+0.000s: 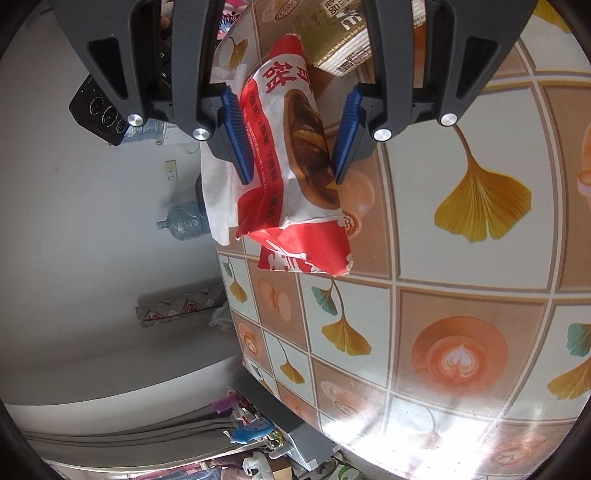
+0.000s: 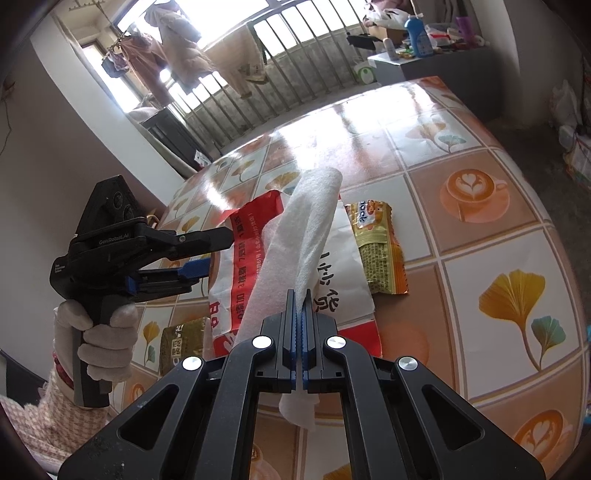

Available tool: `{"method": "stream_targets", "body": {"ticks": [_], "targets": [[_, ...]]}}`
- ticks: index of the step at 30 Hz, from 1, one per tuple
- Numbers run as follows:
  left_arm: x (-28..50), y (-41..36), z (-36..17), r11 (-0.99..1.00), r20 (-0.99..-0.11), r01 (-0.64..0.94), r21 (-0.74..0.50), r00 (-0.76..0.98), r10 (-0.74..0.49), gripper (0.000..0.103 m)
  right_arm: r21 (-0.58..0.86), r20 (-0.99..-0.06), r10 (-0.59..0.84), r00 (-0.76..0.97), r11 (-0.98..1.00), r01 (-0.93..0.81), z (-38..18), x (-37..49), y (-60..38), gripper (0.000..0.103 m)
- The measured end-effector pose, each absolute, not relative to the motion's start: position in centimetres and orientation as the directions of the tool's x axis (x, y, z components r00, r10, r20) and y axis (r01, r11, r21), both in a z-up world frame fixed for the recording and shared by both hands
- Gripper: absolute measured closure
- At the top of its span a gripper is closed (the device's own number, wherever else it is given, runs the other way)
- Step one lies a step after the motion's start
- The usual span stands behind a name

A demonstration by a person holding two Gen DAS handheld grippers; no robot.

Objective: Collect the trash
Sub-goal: 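Carry the red-white bag and tissue over to the blue wastebasket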

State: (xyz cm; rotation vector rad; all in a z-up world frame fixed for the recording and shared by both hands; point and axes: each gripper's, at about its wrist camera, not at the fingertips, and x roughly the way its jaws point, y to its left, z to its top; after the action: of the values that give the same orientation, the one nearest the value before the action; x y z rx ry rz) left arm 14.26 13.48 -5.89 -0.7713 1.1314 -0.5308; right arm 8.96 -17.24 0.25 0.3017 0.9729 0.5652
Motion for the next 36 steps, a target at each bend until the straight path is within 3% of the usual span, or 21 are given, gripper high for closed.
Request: {"method": "stream_targets", "body": {"ticks": [8,14,21,36], "targets": [[12.0,11.1,-1.4,0.608,-0.517,0.209,-0.766,0.362,-0.776,0.061,0.514,-0.685,0.575,0.447,0.817,-0.264,-0.3,8.8,-19.4,0.102],[10.6,5.9,0.3,0.694,-0.589,0.351,-0.629,0.368,-0.72,0.061,0.541,-0.678,0.579,0.452,0.81,-0.226,-0.8,8.6,-20.8,0.102],[10.1,2.1,-0.4,0.75,-0.647,0.397,-0.529,0.383,-0.659,0.062,0.548,-0.687,0.572,0.448,0.813,-0.198,-1.5,8.1,-21.7,0.102],[10.6,1.6,-0.7,0.8,-0.678,0.36,-0.48,0.427,-0.598,0.071,0.552,-0.665,0.515,0.541,0.827,-0.108,0.0,6.5,-25.8,0.102]]}}
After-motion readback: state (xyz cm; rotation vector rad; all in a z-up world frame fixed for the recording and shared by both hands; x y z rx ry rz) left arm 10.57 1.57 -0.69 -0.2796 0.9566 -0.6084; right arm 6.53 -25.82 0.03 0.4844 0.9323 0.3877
